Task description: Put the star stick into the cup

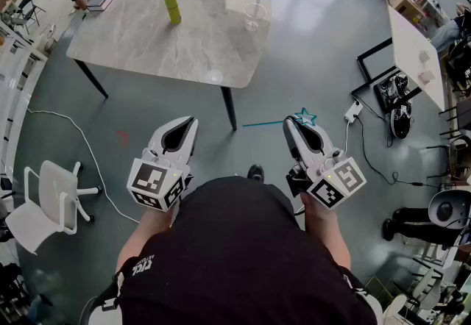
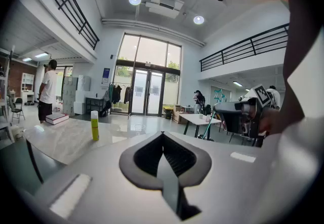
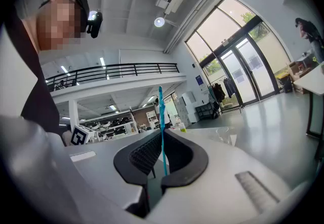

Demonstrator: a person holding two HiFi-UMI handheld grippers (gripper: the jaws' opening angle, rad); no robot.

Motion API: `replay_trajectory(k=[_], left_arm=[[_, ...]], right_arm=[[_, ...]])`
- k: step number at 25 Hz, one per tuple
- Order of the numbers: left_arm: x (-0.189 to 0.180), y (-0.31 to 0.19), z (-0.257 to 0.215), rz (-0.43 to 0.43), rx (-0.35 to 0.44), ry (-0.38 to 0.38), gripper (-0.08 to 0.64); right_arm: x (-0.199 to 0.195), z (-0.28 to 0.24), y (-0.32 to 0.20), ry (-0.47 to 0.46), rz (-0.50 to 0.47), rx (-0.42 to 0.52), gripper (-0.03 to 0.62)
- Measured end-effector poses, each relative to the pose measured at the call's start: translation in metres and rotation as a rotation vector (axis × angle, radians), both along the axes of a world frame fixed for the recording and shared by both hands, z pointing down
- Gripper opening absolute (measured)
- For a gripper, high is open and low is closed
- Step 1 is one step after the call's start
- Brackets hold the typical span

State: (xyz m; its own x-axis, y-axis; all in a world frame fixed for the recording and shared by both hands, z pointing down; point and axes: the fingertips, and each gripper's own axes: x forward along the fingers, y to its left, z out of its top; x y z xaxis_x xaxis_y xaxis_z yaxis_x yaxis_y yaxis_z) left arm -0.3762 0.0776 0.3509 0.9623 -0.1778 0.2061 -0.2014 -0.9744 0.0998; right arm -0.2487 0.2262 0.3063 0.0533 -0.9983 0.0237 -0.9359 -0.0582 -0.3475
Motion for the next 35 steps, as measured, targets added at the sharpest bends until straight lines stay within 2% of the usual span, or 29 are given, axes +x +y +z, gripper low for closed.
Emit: replay_trajectory(k=[9, 18, 28, 35], left_arm=[[0.001, 0.001, 0.002, 0.013, -0.002, -0.004, 0.003], [0.016, 0.01, 0.004, 0.011, 0.007, -0.025, 0.003], [0.102, 0.068, 0.006, -0.019, -0.014, -0.036, 0.003], [0.139, 0.083, 0.005, -0.063, -0.016, -0.045, 0.003]], right_arm=[[0.0, 0.002, 0.001, -0.005, 0.008, 0.009, 0.025], [0.015, 0.008, 0.011, -0.072, 0.005, 0.045, 0.028], [0.101, 0.022, 0.057, -0.139, -0.065, 0.025, 0.028], [0.139, 0.027, 0.083, -0.157, -0.102, -0.005, 0.028]])
